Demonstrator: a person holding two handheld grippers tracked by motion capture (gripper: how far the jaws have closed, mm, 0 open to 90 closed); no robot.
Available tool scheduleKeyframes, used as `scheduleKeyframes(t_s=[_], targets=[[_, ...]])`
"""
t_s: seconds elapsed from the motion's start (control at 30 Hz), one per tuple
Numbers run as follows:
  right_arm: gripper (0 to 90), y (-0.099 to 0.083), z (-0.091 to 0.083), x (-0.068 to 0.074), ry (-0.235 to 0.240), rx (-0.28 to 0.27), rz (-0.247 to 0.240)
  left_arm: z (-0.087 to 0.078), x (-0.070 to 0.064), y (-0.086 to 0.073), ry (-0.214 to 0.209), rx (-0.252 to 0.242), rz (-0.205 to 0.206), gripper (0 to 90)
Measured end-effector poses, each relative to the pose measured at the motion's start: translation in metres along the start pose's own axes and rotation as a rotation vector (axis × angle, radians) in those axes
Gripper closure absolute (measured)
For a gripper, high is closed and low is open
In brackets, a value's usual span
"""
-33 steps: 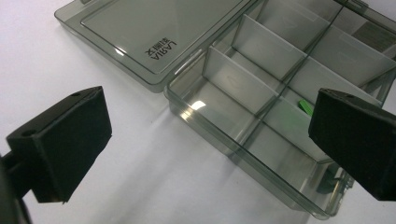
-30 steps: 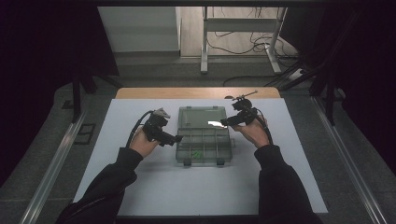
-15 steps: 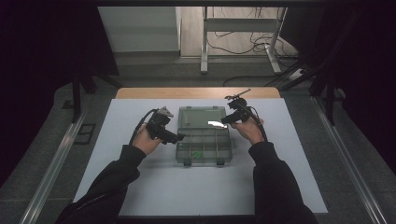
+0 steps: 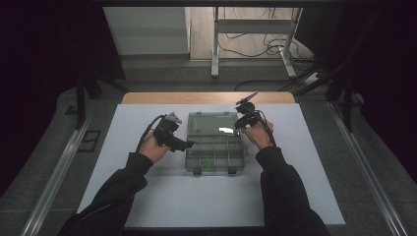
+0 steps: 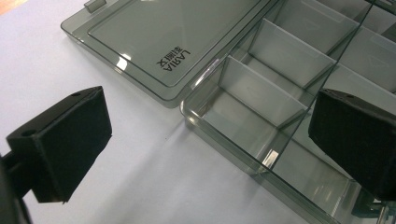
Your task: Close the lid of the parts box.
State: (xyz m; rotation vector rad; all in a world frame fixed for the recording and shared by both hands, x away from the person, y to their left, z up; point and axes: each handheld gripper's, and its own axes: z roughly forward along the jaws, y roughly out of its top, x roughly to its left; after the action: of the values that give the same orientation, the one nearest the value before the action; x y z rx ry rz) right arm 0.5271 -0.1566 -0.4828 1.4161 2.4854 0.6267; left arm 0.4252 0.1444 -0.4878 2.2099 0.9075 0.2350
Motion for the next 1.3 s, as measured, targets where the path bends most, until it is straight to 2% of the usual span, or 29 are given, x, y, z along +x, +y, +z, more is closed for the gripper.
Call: scheduleKeyframes(t_s=[0.13,0.4,0.5,0.7,1.03,1.13,1.23,1.3], targets=[[78.6,0.003,0.002,-0.002,-0.009,0.019,0.010,0.000,0.001,-0.001,0.003,0.000,-0.001,0.0],[81.5,0.007,0.005,-0.006,0.008,0.041,0.087,0.001,0.002,-0.001,0.001,0.009,-0.001,0.1],[83.5,0.008,0.004,-0.005,0.012,0.039,0.099,0.001,0.002,-0.002,0.001,0.009,-0.005,0.2],[86.0,0.011,0.006,0.003,-0.017,0.025,0.076,0.001,0.003,-0.002,0.001,0.012,-0.006,0.3],[84.7,0.016,0.012,0.006,-0.032,0.045,0.084,0.000,0.004,-0.002,0.000,0.007,-0.019,1.3],[86.9,0.016,0.011,0.006,-0.029,0.044,0.104,0.001,0.004,-0.003,0.001,0.009,-0.035,1.3],[88.8,0.015,0.011,0.005,0.008,0.020,0.133,0.000,0.006,-0.004,0.001,0.008,-0.068,0.9],[89.1,0.014,0.011,0.008,0.004,0.004,0.127,-0.001,0.008,-0.005,-0.021,0.000,-0.080,1.1]])
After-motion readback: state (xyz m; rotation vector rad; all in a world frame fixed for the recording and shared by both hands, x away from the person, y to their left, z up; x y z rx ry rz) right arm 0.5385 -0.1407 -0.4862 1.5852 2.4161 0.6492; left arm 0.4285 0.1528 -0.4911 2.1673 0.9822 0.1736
